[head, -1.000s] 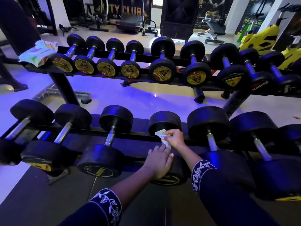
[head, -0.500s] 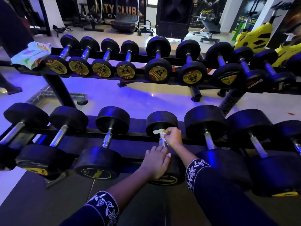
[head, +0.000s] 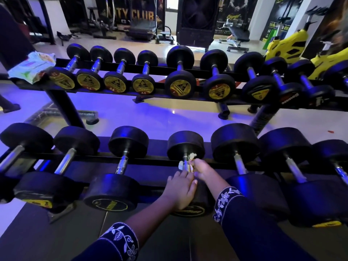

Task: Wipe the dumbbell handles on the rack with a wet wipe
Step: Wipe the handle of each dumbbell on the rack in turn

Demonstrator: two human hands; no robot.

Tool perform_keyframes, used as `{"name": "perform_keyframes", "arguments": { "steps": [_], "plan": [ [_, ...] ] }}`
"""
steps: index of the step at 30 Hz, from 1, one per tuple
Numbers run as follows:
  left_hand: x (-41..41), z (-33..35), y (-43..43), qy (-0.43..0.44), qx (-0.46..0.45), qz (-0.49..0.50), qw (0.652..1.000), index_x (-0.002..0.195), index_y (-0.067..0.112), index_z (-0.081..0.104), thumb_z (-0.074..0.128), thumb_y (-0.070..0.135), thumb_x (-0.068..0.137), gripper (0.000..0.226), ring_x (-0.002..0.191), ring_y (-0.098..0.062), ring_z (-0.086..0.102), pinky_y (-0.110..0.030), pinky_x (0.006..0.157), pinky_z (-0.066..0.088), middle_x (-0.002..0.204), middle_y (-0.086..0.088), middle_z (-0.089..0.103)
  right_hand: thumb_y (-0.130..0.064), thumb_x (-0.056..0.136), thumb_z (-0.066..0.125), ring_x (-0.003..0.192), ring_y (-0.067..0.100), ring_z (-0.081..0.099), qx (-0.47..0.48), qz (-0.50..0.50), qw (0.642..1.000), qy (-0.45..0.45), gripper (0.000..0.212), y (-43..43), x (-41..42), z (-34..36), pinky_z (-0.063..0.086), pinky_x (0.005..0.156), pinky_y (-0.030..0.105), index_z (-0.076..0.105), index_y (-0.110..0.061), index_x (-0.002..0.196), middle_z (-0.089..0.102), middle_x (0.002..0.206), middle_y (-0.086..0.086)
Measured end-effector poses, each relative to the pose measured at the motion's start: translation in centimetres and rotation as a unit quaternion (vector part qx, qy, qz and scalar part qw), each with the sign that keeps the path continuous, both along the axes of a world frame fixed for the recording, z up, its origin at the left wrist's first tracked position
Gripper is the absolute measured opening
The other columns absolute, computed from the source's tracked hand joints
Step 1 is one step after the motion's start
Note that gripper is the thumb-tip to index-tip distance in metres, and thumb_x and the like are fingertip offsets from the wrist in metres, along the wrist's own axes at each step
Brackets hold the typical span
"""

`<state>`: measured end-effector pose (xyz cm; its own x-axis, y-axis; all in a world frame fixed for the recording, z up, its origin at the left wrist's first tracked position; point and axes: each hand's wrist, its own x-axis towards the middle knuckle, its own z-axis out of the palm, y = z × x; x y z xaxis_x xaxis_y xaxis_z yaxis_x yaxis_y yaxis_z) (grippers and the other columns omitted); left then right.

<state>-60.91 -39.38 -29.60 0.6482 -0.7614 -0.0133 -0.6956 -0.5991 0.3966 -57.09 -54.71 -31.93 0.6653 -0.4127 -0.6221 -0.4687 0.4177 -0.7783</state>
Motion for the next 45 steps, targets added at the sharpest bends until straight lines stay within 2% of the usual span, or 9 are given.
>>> {"name": "perform_keyframes", "arguments": {
  "steps": [6,11,13,18,25,35,38,40,45],
  "plan": [
    [0.1,0.3,0.1,0.023,0.003,-0.005,1.000,0.129,0.018,0.046,0.024,0.041,0.102,0.041,0.118,-0.028,0.042,-0.046,0.095,0.037,0.138,-0.008,0.045,-0.037,0.099,0.035,0.044,0.011,0.058,0.035,0.155,0.986,0.039,0.040,-1.5,-1.7,-0.3,0.045,0.043,0.019,0.060,-0.010,0.083,0.064,0.055,0.001],
    [0.0,0.2,-0.2,0.023,0.013,-0.007,1.000,0.131,0.019,0.044,0.022,0.043,0.102,0.044,0.119,-0.025,0.042,-0.047,0.096,0.038,0.135,-0.007,0.047,-0.042,0.098,0.039,0.071,0.028,0.053,0.122,-0.013,0.992,-0.034,0.044,-0.6,-0.2,3.2,0.044,0.061,0.037,0.053,-0.002,0.085,0.054,0.079,0.017],
    [0.0,0.2,-0.2,0.024,0.012,-0.006,1.000,0.132,0.018,0.044,0.023,0.043,0.102,0.044,0.121,-0.025,0.042,-0.047,0.098,0.038,0.137,-0.007,0.045,-0.038,0.097,0.043,0.065,0.027,0.054,0.125,0.011,0.991,-0.043,0.040,-0.4,-0.4,3.3,0.046,0.060,0.034,0.054,-0.004,0.080,0.056,0.072,0.014],
    [0.1,0.4,0.1,0.024,0.001,-0.012,1.000,0.131,0.019,0.045,0.024,0.041,0.103,0.041,0.120,-0.025,0.042,-0.045,0.098,0.038,0.139,-0.006,0.045,-0.013,0.096,0.039,0.038,0.006,0.055,0.022,0.222,0.974,0.049,0.026,0.0,-2.7,1.4,0.042,0.038,0.017,0.053,-0.012,0.074,0.059,0.046,-0.003],
    [0.1,0.1,0.1,0.026,0.012,-0.004,1.000,0.133,0.019,0.044,0.023,0.043,0.102,0.044,0.118,-0.027,0.043,-0.047,0.095,0.039,0.136,-0.007,0.046,0.002,0.074,0.036,0.036,0.020,0.042,-0.013,0.094,0.995,0.026,0.025,0.3,0.2,3.1,0.040,0.041,0.017,0.041,-0.011,0.053,0.040,0.046,0.005],
    [0.3,-0.3,0.4,0.020,-0.009,-0.006,1.000,0.125,0.019,0.047,0.023,0.042,0.101,0.041,0.112,-0.025,0.044,-0.044,0.091,0.040,0.127,-0.006,0.049,0.019,0.075,0.040,0.031,0.008,0.041,-0.170,0.185,0.963,0.098,0.030,0.0,-3.0,4.3,0.040,0.037,0.015,0.048,-0.005,0.058,0.043,0.038,0.003],
    [0.1,-0.1,0.1,0.020,-0.007,-0.006,1.000,0.126,0.017,0.047,0.024,0.041,0.102,0.041,0.112,-0.024,0.044,-0.044,0.092,0.038,0.128,-0.006,0.048,0.000,0.072,0.067,0.059,0.019,0.063,-0.353,0.140,0.916,0.131,0.005,0.9,-0.6,4.3,0.048,0.047,0.019,0.063,-0.003,0.072,0.062,0.066,0.010],
    [-0.1,0.0,0.1,0.019,-0.001,-0.004,1.000,0.128,0.016,0.046,0.022,0.041,0.102,0.043,0.113,-0.024,0.044,-0.043,0.091,0.037,0.129,-0.007,0.047,-0.012,0.071,0.072,0.084,0.020,0.067,-0.446,0.113,0.879,0.123,0.014,1.3,0.6,3.8,0.046,0.060,0.019,0.070,-0.007,0.084,0.070,0.088,0.008],
    [0.1,0.2,0.6,0.032,-0.004,-0.001,0.999,0.123,0.015,0.047,0.022,0.040,0.103,0.041,0.111,-0.026,0.044,-0.044,0.092,0.039,0.128,-0.008,0.048,-0.009,0.073,0.066,0.085,0.019,0.066,-0.473,0.166,0.859,0.102,0.015,2.2,-0.8,4.0,0.043,0.065,0.020,0.063,-0.014,0.060,0.070,0.081,0.006]
  ]
}}
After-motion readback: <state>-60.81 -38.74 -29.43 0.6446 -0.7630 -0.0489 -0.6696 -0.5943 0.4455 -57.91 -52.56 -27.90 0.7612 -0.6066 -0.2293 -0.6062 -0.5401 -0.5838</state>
